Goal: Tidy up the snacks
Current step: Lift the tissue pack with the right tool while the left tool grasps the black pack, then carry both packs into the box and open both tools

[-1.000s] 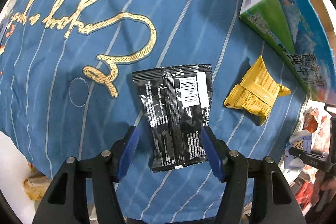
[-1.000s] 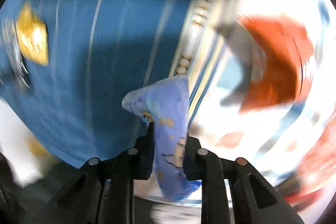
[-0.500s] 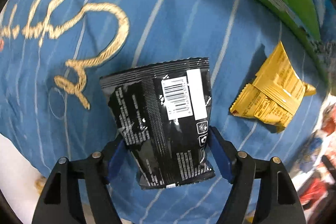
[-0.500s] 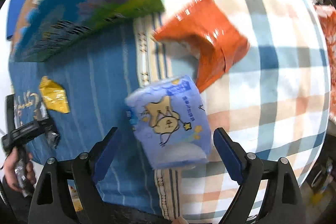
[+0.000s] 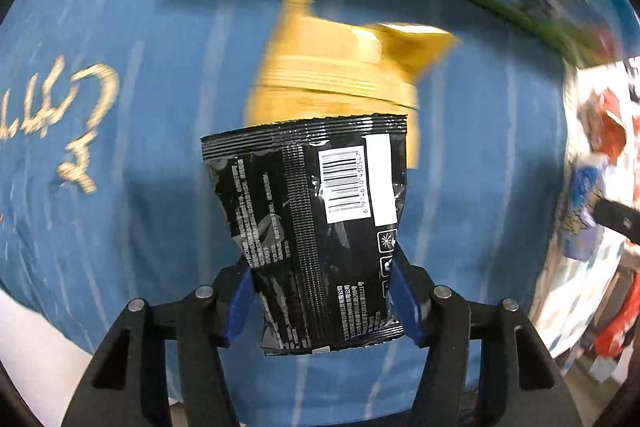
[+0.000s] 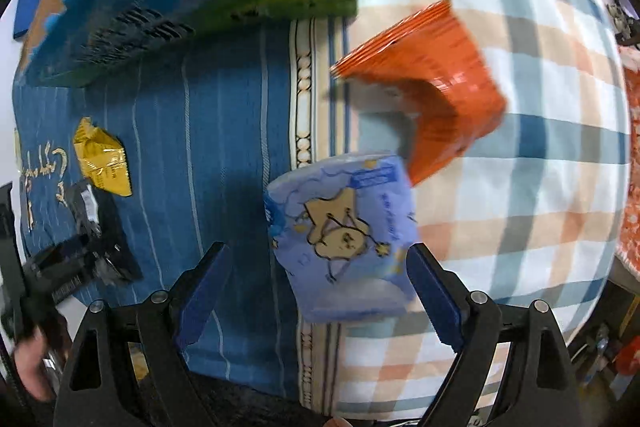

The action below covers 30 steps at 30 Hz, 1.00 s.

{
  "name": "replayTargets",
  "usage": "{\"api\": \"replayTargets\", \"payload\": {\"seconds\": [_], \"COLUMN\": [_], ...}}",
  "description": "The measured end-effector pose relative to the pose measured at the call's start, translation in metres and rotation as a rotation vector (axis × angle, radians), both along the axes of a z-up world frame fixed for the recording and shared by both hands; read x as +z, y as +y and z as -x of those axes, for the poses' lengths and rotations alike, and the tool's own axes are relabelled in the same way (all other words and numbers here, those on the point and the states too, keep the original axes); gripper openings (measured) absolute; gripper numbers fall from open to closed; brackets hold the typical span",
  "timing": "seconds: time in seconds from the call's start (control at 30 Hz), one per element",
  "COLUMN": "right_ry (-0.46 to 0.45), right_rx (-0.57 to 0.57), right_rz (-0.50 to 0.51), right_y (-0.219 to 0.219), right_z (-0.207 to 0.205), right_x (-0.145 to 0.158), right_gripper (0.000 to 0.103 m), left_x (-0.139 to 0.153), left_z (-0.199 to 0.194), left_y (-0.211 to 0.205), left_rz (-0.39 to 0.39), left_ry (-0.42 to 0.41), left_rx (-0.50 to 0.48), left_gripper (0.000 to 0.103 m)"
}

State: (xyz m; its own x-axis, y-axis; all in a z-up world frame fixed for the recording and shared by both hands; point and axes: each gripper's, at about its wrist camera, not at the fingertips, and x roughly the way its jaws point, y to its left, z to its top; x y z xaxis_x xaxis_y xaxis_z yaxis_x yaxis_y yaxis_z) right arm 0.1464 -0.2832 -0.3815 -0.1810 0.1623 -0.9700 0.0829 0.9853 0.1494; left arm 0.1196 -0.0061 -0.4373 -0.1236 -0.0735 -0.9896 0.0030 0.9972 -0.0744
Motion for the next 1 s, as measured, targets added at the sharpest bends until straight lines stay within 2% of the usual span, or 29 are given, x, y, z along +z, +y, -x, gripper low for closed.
{"api": "replayTargets", "payload": {"seconds": [0.1,0.2,0.33,0.4,0.47,0.53,0.6,0.7,0.73,0.77,0.8,0.87,0.93,1.0], "right_ry": [0.026,0.033,0.035,0.031,0.003,0.005,0.018,0.055,0.062,0.061,0.052,0.065,0.062,0.065], "right_rx": [-0.019,-0.009,-0.025,-0.033,-0.002,0.034,0.058,0.054,0.053,0.047,0.029,0.013,-0.013,-0.040], "right_rz": [0.018,0.085,0.110,0.088,0.043,0.039,0.047,0.089,0.106,0.115,0.118,0.156,0.127,0.088], "right_y": [0.004,0.007,0.015,0.008,0.009,0.012,0.016,0.023,0.024,0.025,0.025,0.025,0.023,0.020], "right_z": [-0.002,-0.003,-0.002,-0.002,-0.002,-0.001,-0.001,0.000,0.001,0.001,0.003,0.006,0.009,0.013], "right_x": [-0.015,-0.025,-0.033,-0.022,-0.006,-0.003,-0.010,-0.036,-0.042,-0.045,-0.046,-0.049,-0.046,-0.039], "right_gripper": [0.091,0.091,0.091,0.091,0.091,0.091,0.091,0.090,0.086,0.063,0.048,0.042,0.040,0.031], "left_x": [-0.020,-0.023,-0.027,-0.026,-0.027,-0.028,-0.028,-0.023,-0.022,-0.021,-0.019,-0.013,-0.006,0.000], "left_z": [-0.006,-0.005,0.012,0.008,0.007,0.006,0.002,-0.003,-0.002,-0.002,-0.002,-0.006,-0.002,0.002], "left_y": [-0.019,-0.023,-0.020,-0.006,0.000,0.002,-0.002,-0.001,-0.003,-0.003,-0.003,-0.010,-0.010,-0.009], "left_rz": [0.016,-0.012,0.019,0.040,0.054,0.052,0.045,0.045,0.046,0.045,0.045,0.045,0.048,0.053], "left_ry": [0.048,0.031,0.032,0.036,0.035,0.036,0.028,0.029,0.026,0.022,0.017,0.005,-0.005,-0.013], "left_rx": [-0.055,-0.094,-0.064,-0.034,-0.014,-0.010,-0.016,-0.018,-0.018,-0.019,-0.021,-0.023,-0.027,-0.030], "left_gripper": [0.059,0.065,0.062,0.059,0.058,0.058,0.058,0.057,0.057,0.057,0.057,0.057,0.057,0.057]}}
